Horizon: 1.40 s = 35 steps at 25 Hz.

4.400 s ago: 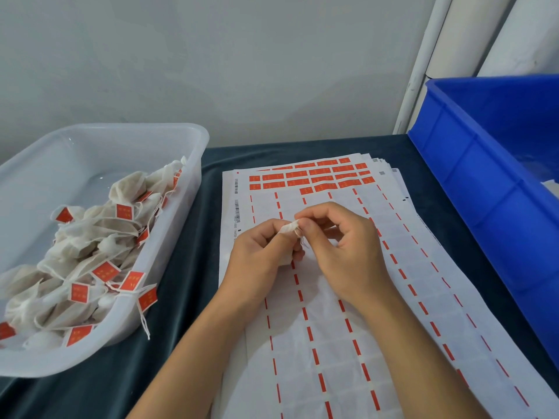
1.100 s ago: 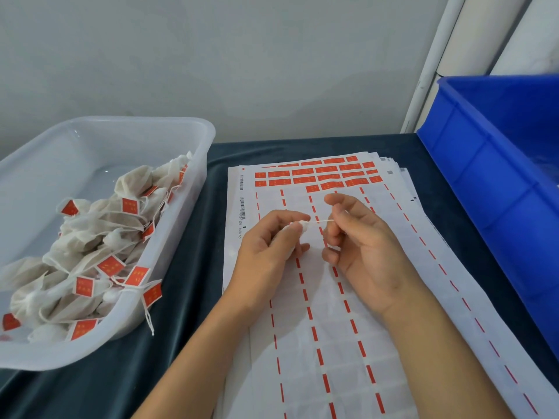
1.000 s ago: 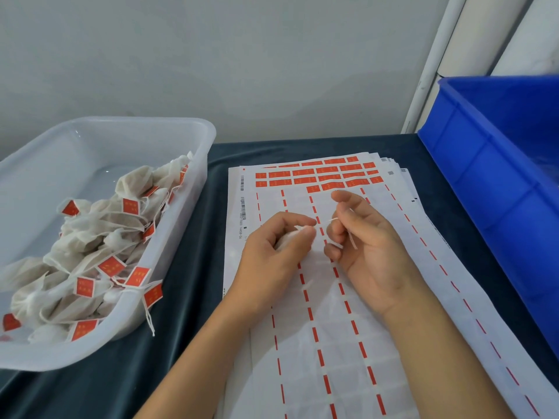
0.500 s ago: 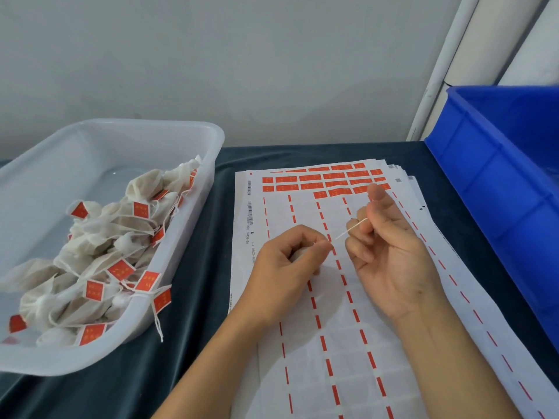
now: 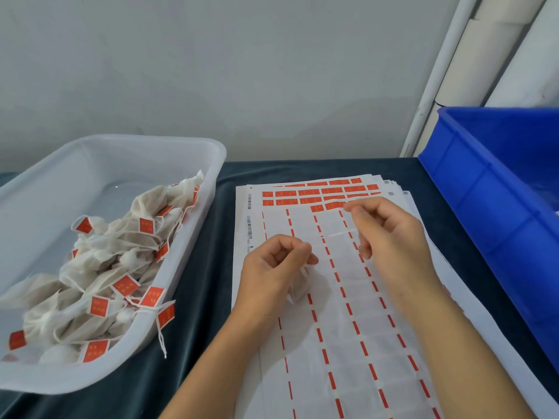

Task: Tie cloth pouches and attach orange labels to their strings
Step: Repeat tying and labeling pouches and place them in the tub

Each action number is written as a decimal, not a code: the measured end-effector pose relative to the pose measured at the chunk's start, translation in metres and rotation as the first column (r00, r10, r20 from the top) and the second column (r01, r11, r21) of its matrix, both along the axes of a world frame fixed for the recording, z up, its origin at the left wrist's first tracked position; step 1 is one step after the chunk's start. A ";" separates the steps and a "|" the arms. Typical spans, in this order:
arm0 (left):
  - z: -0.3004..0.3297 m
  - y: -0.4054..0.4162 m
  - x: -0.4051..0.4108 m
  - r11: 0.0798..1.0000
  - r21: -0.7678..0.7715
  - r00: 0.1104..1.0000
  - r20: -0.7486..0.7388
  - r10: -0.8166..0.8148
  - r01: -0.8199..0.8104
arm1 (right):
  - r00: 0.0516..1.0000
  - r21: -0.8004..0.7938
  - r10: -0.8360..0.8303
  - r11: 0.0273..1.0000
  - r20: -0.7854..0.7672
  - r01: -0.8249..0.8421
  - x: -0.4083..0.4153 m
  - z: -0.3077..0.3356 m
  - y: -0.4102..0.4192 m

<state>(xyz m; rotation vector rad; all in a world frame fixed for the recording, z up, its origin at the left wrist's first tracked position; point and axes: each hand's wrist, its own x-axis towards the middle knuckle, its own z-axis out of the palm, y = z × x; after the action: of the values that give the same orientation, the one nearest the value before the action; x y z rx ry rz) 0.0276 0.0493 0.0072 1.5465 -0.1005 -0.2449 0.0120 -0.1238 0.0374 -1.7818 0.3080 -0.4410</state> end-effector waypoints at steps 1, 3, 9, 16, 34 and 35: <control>0.000 -0.001 0.001 1.000 0.005 1.000 0.005 0.009 -0.009 | 1.000 -0.105 0.004 0.995 -0.007 -0.005 0.002 0.004 -0.001; -0.002 -0.002 0.002 1.000 0.016 0.999 0.040 0.025 -0.026 | 0.996 -0.330 0.047 0.941 -0.078 -0.070 0.010 0.011 -0.001; -0.007 0.001 0.002 0.997 -0.008 0.994 0.084 0.074 -0.074 | 0.967 -0.700 -0.015 0.693 -0.253 -0.172 0.061 -0.001 0.014; -0.007 -0.001 0.002 0.999 0.011 0.996 0.076 0.037 -0.038 | 0.949 -0.820 -0.260 0.573 -0.177 0.004 0.090 -0.041 0.025; -0.010 -0.002 0.004 1.000 -0.010 0.995 0.103 0.012 -0.011 | 0.969 -0.833 -0.243 0.544 -0.041 0.101 0.098 -0.044 0.029; -0.010 -0.002 0.004 1.000 -0.011 0.995 0.103 0.013 -0.012 | 0.971 -0.849 -0.235 0.521 -0.045 0.087 0.098 -0.044 0.030</control>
<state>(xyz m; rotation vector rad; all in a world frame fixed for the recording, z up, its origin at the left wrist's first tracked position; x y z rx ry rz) 0.0318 0.0476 -0.0033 1.5486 -0.1727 -0.1544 0.1098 -0.0935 -0.0062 -2.7914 0.4127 -0.6559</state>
